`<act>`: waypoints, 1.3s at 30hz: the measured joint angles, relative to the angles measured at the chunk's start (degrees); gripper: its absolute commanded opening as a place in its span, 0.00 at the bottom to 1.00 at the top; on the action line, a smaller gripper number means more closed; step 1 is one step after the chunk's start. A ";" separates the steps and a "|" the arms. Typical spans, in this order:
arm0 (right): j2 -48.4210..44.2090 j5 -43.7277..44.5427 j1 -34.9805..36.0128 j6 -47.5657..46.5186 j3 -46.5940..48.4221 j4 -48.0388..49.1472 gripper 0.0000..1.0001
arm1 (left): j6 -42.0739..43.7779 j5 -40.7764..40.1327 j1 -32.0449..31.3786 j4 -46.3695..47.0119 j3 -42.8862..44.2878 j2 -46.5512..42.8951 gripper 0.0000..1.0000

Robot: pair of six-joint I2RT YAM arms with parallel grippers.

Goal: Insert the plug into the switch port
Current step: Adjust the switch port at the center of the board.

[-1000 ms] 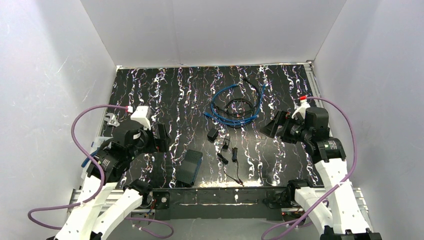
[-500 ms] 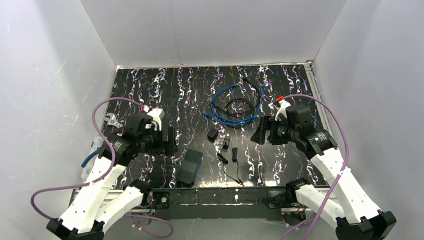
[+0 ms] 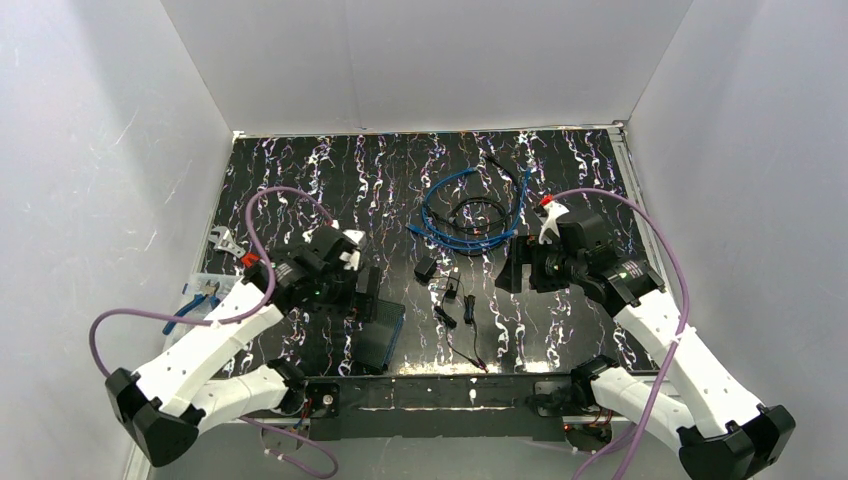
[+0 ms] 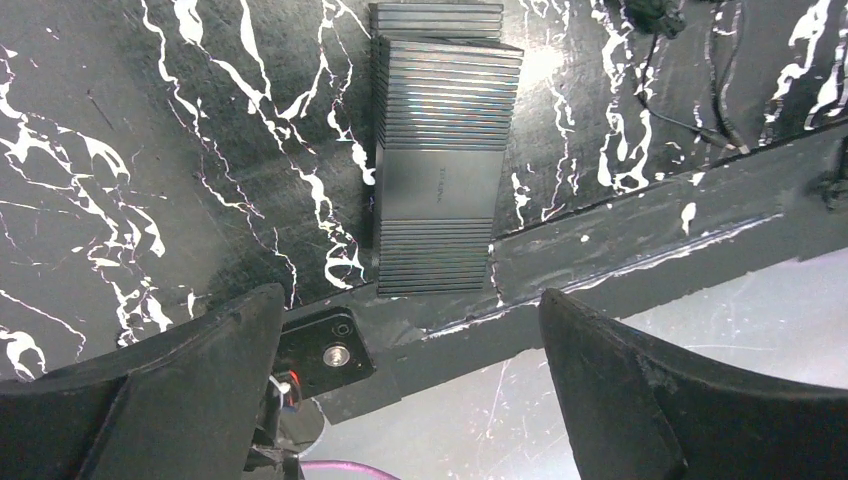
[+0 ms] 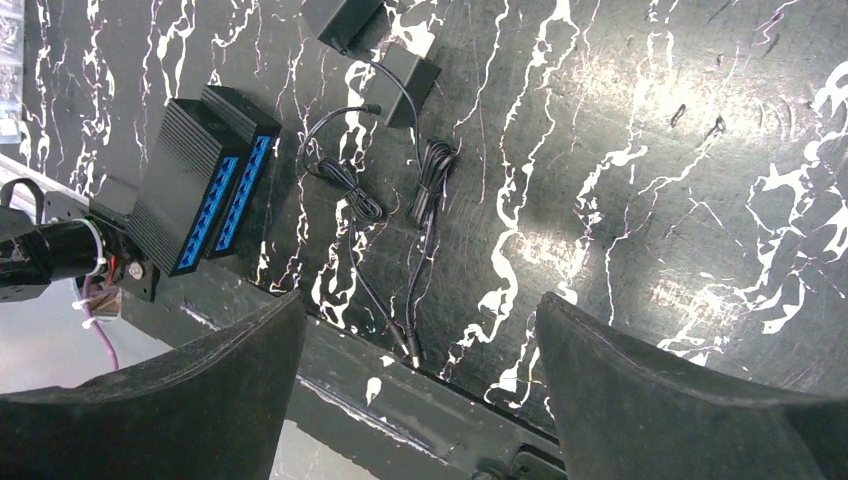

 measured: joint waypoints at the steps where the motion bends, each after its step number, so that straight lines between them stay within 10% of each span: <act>1: 0.00 -0.10 0.16 0.08 -0.04 0.13 0.90 | -1.00 -1.18 -1.54 0.00 0.00 1.04 1.00; 13: 0.12 -2.25 0.62 0.79 -1.38 1.97 0.90 | -8.31 -10.19 -11.75 1.10 0.12 13.77 0.99; 39: 1.94 -2.99 0.75 0.97 -2.32 3.20 0.90 | -6.97 -7.01 -13.07 8.50 -0.97 26.83 1.00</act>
